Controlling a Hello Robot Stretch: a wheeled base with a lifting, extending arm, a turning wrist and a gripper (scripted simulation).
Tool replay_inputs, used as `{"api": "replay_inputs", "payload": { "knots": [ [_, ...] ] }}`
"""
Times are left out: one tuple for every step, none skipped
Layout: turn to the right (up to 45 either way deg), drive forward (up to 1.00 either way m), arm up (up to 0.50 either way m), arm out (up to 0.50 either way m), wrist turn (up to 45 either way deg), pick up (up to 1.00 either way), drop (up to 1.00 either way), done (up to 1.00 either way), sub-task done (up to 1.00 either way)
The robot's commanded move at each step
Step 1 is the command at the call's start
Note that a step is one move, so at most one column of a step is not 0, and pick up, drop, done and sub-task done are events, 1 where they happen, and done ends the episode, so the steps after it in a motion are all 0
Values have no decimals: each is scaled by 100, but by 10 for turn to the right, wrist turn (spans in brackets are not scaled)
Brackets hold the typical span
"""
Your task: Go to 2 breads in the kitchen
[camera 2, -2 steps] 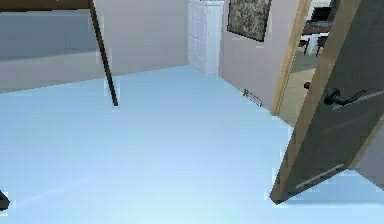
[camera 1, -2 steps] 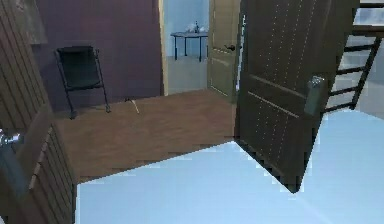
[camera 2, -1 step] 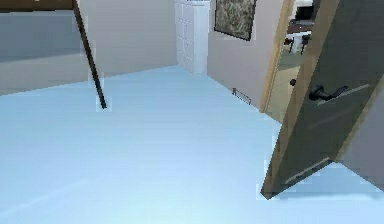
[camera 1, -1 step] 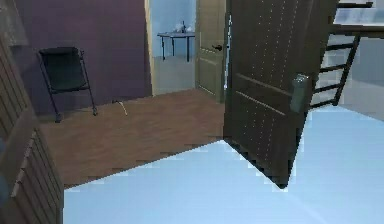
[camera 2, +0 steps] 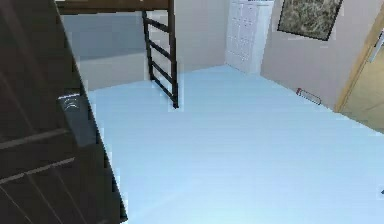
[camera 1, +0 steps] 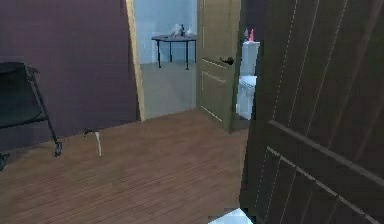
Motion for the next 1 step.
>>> {"api": "replay_inputs", "payload": {
  "knots": [
    [0,100,0,0,0,0,0,0,0]
  ]
}}
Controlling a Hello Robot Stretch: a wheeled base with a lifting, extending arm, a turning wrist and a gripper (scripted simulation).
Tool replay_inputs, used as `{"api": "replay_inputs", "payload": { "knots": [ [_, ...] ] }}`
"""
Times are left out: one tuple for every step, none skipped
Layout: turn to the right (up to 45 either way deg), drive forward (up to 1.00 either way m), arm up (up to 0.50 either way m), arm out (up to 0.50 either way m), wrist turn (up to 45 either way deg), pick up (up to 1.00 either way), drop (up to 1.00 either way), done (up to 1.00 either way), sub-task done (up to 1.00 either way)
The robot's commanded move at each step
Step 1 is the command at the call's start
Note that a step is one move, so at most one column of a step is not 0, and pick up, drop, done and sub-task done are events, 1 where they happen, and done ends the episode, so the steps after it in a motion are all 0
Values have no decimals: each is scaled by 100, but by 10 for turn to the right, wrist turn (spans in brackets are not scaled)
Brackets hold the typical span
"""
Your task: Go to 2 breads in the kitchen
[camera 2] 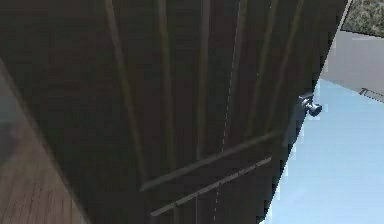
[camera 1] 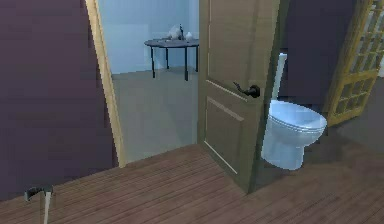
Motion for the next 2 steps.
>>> {"api": "replay_inputs", "payload": {
  "knots": [
    [0,30,0,0,0,0,0,0,0],
    [150,0,0,0,0,0,0,0,0]
  ]
}}
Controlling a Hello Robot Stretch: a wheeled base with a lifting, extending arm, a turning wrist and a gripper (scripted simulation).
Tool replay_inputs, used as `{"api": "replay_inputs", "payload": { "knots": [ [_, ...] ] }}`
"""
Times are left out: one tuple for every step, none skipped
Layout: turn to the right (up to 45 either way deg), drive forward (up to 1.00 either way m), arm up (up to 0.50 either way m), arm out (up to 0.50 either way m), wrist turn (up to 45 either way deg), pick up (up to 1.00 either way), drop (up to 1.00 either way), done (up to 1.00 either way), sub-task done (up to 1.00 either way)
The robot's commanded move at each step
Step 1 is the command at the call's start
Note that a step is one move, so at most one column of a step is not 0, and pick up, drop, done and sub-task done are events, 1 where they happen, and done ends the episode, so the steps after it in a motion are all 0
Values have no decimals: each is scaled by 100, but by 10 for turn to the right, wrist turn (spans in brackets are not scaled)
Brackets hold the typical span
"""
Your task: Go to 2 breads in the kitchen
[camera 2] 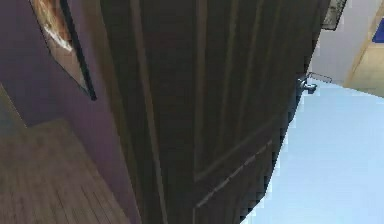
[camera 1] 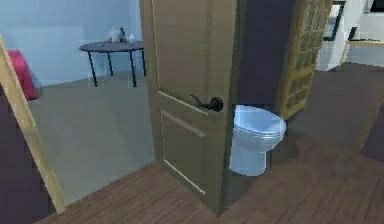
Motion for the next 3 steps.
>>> {"api": "replay_inputs", "payload": {
  "knots": [
    [0,25,0,0,0,0,0,0,0],
    [420,0,0,0,0,0,0,0,0],
    [0,100,0,0,0,0,0,0,0]
  ]
}}
